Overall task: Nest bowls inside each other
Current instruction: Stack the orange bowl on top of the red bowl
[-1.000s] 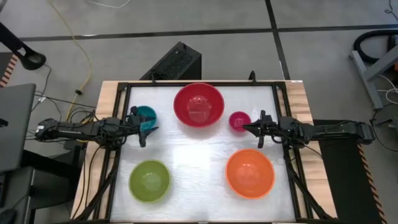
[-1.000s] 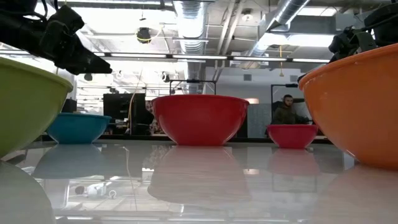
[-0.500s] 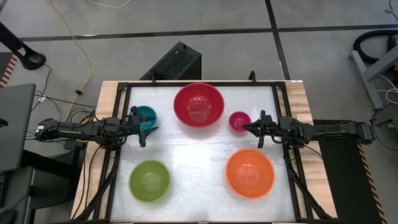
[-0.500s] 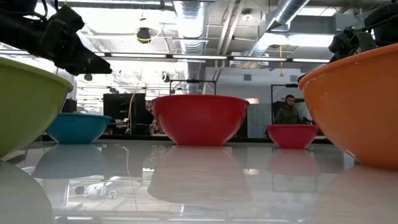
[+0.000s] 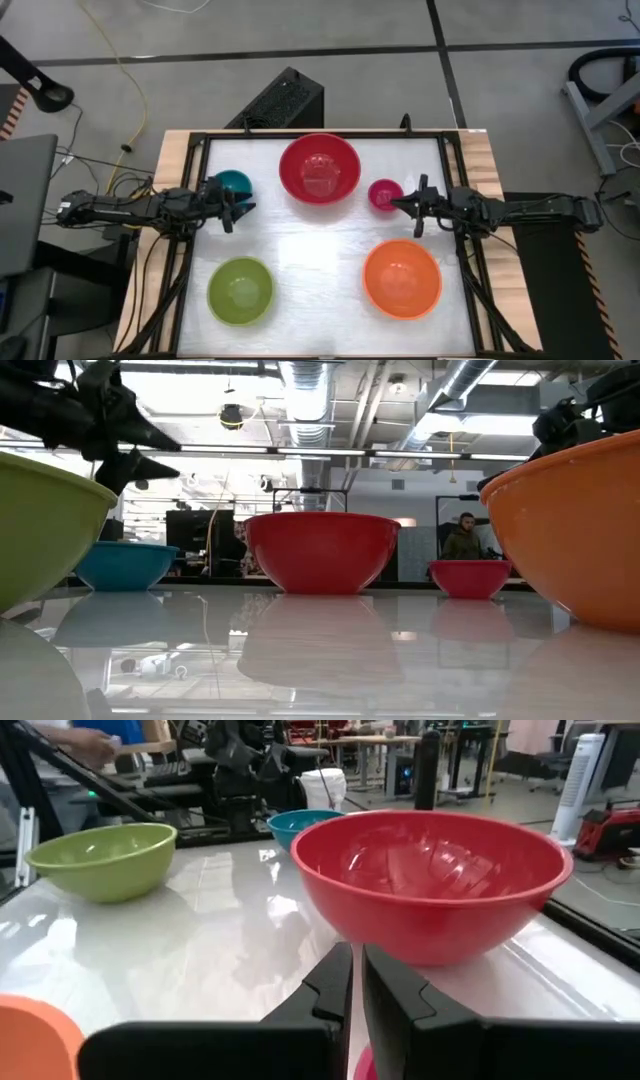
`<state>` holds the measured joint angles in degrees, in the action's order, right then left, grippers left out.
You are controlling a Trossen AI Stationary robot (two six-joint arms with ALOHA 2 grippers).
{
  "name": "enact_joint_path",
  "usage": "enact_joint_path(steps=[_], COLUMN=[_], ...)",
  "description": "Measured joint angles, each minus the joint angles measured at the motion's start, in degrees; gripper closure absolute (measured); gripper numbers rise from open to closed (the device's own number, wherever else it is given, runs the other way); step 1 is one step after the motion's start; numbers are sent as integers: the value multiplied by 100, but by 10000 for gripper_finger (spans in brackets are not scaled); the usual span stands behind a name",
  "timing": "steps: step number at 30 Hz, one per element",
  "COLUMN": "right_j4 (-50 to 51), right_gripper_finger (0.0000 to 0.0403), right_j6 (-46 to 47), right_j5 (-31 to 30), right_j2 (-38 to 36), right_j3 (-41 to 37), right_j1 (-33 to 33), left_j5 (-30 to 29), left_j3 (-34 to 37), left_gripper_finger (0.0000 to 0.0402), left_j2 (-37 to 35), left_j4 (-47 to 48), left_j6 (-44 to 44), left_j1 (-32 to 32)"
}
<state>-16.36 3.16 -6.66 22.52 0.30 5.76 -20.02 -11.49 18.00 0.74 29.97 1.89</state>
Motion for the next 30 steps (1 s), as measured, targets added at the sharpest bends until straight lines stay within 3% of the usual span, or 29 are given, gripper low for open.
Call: enact_joint_path(steps=[8, 13, 19, 25, 30], right_j4=[-121, -260, -35, 1434, 2591], right_gripper_finger=[353, 353, 353, 331, 283], right_j6=[1233, 1294, 1151, 1091, 1053], right_j5=[47, 109, 523, 522, 499], right_j2=[-2, 0, 0, 5, 373], right_j3=[237, 387, 706, 1530, 2457], right_j1=[-2, -1, -118, -521, -1010], left_j5=[323, 424, 19, 456, 596], left_j3=[0, 0, 0, 0, 0], left_gripper_finger=[189, 189, 189, 189, 189], left_j2=[136, 606, 1155, 1311, 1315], left_j4=[-1106, -1731, -2235, -2657, -2701], left_j6=[-756, -1023, -1006, -1410, -1584], left_j1=[0, 2, 0, 2, 2])
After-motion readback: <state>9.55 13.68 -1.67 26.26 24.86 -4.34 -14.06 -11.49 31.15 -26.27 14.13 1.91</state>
